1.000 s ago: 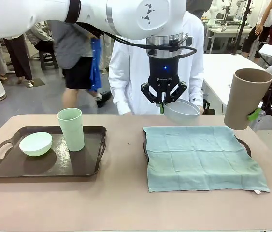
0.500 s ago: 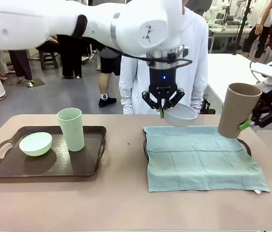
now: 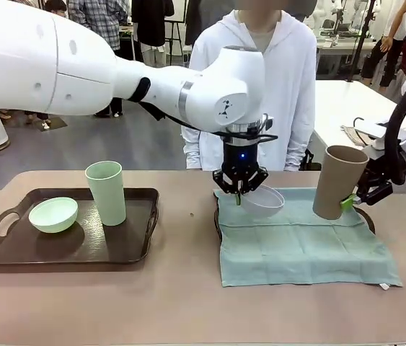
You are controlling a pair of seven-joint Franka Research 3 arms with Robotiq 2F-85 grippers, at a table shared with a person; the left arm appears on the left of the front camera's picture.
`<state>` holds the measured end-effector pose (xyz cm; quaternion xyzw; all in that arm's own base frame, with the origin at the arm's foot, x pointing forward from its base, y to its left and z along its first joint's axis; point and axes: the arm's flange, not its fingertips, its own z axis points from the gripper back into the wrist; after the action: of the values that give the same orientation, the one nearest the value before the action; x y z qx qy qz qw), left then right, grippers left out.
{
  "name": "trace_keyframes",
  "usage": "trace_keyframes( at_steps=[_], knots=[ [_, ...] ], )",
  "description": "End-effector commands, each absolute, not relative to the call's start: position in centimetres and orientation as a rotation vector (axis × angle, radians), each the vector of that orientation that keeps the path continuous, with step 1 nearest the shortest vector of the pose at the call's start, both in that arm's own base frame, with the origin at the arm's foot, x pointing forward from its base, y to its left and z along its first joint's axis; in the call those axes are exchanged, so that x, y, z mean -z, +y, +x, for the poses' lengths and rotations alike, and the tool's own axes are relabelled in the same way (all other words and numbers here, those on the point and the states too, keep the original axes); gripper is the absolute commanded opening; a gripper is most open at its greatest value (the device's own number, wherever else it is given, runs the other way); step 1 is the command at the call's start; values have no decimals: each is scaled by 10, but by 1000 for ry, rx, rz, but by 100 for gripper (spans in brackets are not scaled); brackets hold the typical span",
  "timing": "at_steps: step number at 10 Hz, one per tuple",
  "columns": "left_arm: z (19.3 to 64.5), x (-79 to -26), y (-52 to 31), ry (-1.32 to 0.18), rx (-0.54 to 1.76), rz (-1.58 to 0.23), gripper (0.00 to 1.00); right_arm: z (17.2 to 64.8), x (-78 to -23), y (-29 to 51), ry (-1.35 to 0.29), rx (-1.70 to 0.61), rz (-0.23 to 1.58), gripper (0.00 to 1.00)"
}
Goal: Set up a tray with a mat and arrange the tableware.
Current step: Place the Picnic Bowl and Reusable plastic cup back onto the Handle tray in front of the human's position.
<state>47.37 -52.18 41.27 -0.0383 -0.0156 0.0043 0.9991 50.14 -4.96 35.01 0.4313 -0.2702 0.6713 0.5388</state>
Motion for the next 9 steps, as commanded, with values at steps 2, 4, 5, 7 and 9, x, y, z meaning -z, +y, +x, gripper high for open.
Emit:
trace_keyframes(
  at_steps=[2, 4, 5, 7, 9],
  knots=[
    [474, -413, -522, -31, -9, -77, 4, 502, -361, -50, -581, -1552, 1004, 81],
    [474, -413, -522, -31, -9, -77, 4, 502, -345, -49, -636, -1592, 1026, 81],
    [474, -413, -522, -31, -9, -77, 4, 502, -345, -49, -636, -1592, 1026, 81],
    [477, -403, -519, -59, 11, -148, 4, 506, -333, -48, -610, -1580, 1055, 81],
    [483, -392, -516, -141, 29, -221, 4, 508, -321, -47, -583, -1580, 1058, 81]
  ],
)
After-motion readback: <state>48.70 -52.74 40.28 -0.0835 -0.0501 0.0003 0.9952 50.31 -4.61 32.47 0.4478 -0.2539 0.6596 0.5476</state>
